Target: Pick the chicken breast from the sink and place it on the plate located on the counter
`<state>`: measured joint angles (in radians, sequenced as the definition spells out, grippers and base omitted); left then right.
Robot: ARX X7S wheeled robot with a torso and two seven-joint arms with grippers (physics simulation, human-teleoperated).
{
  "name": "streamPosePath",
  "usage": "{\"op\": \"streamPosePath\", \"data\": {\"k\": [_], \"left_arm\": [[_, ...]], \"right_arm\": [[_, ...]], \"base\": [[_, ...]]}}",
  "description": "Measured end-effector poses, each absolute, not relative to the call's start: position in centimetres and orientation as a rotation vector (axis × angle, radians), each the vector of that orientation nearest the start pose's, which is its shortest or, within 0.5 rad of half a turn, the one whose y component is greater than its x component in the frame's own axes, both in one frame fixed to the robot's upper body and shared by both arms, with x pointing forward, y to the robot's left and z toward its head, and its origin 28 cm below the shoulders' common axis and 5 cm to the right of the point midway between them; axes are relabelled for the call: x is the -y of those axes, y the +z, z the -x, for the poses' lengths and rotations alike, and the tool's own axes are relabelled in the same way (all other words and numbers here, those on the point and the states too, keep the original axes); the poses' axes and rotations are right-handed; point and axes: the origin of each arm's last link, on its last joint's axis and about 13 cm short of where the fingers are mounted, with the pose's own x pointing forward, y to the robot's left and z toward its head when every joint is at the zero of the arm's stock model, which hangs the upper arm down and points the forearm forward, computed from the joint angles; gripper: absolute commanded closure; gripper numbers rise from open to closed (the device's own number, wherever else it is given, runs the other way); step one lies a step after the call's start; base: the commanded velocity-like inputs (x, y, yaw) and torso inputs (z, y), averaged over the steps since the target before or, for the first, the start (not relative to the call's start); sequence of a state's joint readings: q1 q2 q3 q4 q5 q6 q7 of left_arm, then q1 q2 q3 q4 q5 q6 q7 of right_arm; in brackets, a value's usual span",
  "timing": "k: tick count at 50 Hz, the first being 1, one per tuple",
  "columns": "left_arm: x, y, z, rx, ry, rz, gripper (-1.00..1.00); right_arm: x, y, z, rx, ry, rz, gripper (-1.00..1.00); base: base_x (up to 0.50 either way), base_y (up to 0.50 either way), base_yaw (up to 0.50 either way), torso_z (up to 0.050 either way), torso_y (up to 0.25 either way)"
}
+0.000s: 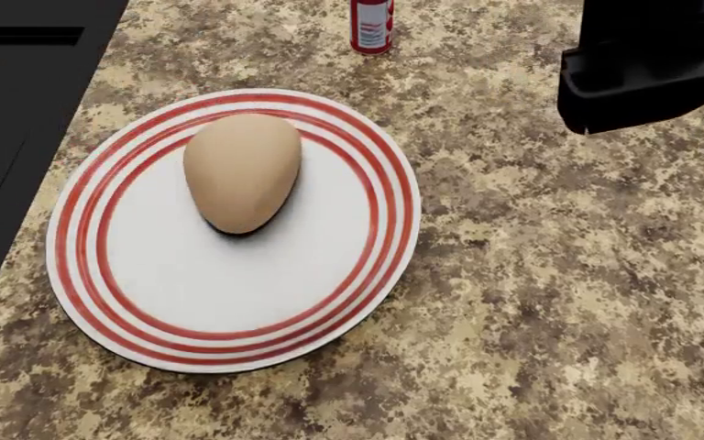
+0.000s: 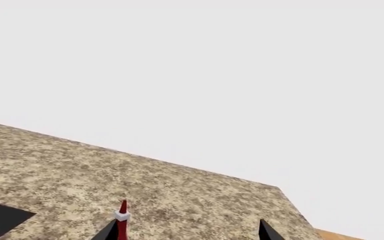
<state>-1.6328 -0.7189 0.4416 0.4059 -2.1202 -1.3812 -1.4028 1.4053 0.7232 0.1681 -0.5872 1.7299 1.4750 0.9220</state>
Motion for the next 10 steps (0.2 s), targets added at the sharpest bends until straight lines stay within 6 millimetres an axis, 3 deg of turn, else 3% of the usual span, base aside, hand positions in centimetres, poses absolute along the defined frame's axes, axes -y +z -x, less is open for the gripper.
{"op": "streamPosePath", "data": {"k": [10], "left_arm": [[-23.23, 37.24, -17.18, 0.113, -0.054, -0.42, -1.0]], "right_arm": [[17.06, 37.39, -16.43, 0.433, 0.07, 0.207, -1.0]], "base": [[0.0, 0.0, 0.0, 0.0, 0.0]]}}
